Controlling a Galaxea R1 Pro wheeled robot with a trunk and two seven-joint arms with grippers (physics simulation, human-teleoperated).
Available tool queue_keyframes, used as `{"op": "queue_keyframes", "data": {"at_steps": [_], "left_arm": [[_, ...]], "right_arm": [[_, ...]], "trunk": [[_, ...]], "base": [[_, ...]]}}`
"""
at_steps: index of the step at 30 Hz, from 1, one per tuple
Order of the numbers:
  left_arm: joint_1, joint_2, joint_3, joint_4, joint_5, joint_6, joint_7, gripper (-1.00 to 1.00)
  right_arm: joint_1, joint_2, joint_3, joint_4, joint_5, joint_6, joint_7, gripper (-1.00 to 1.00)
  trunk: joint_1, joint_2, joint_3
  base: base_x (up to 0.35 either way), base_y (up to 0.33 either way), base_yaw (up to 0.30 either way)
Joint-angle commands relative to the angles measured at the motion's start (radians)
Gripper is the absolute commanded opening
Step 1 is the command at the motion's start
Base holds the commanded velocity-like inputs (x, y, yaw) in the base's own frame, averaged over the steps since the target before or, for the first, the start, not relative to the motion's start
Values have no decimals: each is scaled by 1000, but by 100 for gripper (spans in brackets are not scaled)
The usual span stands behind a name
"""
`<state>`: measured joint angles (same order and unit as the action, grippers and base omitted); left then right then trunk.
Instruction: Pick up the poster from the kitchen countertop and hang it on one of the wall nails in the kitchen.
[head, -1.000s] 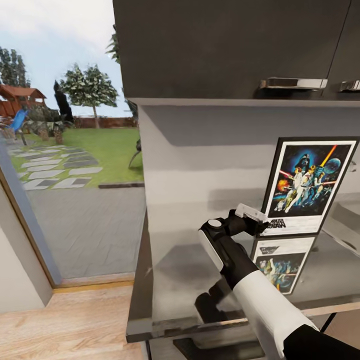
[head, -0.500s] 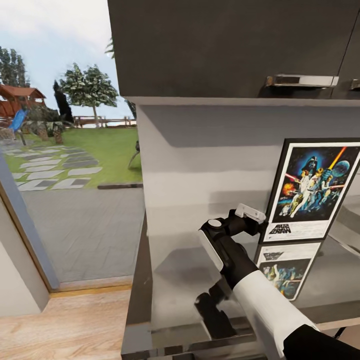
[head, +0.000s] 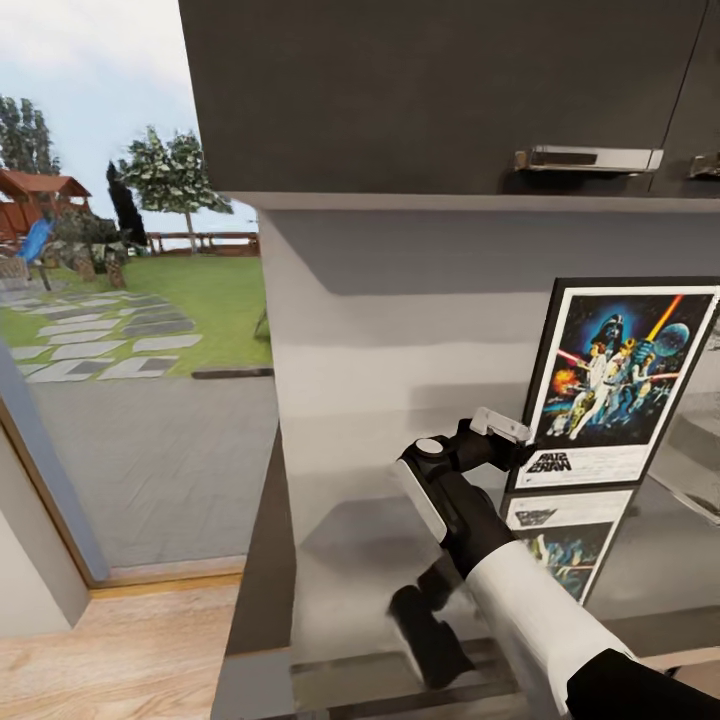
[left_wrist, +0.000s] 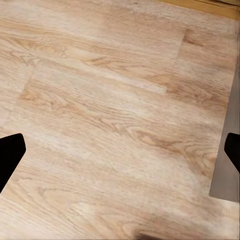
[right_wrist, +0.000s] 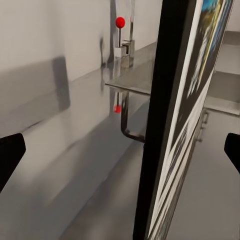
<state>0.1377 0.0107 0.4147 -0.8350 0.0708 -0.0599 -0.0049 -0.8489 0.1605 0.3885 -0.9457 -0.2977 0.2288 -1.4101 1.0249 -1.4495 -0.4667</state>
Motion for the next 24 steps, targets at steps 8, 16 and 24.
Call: {"op": "queue_keyframes", "data": {"at_steps": [8,16,24], "left_arm": [[0,0,0,-2,7,-2,-1,100],[0,0,0,-2,7,-2,-1,100],[0,0,0,-2,7,-2,-1,100]], "right_arm": [[-1,-1,3,-1,-6,11,-7,100],[-1,-1,3,-1,-6,11,-7,100],[-1,0,3,-1,-6,11,-7,100]], "trunk": [[0,0,-1],[0,0,-1],[0,0,-1]], "base": [[14,-73,0],[1,-80,0],[0,-9,0]]}}
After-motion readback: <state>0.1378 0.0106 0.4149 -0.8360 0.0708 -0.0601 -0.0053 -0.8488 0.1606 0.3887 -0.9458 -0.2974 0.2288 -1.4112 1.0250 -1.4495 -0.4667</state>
